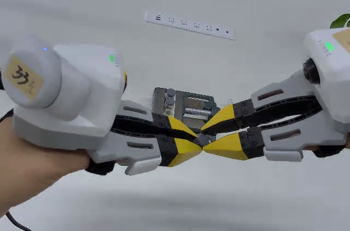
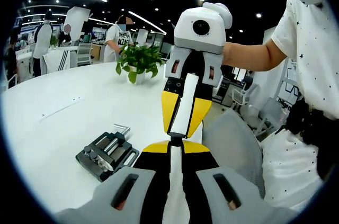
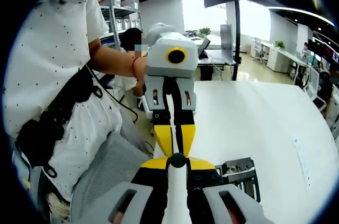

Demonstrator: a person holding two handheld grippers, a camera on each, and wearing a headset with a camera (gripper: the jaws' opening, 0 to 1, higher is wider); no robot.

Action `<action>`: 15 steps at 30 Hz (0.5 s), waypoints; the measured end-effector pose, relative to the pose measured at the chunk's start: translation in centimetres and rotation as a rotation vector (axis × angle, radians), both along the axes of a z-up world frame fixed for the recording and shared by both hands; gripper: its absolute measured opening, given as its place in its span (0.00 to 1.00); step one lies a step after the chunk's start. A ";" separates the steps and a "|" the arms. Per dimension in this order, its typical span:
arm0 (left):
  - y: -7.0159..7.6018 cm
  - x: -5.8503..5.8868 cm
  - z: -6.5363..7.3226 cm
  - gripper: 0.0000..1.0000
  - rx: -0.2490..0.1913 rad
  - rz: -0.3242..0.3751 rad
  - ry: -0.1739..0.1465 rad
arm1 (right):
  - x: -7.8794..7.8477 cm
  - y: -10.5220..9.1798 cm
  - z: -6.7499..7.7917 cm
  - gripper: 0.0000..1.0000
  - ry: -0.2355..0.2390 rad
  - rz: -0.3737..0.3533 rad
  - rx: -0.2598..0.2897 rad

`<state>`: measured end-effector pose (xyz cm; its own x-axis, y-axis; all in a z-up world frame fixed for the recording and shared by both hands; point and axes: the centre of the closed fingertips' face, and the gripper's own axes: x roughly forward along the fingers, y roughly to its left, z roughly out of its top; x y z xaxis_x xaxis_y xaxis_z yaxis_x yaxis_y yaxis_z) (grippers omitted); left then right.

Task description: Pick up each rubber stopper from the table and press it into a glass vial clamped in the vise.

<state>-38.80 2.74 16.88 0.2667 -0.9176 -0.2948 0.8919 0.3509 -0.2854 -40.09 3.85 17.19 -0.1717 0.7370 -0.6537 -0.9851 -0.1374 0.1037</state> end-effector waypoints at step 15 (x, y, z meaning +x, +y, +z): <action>0.4 -0.5 -0.3 0.03 0.030 -0.012 0.004 | -0.3 0.5 -0.3 0.05 -0.022 0.055 -0.046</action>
<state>-39.26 3.13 16.59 0.2542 -0.9116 -0.3232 0.8950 0.3483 -0.2785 -40.40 4.35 16.91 -0.1959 0.6961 -0.6907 -0.9783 -0.1868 0.0892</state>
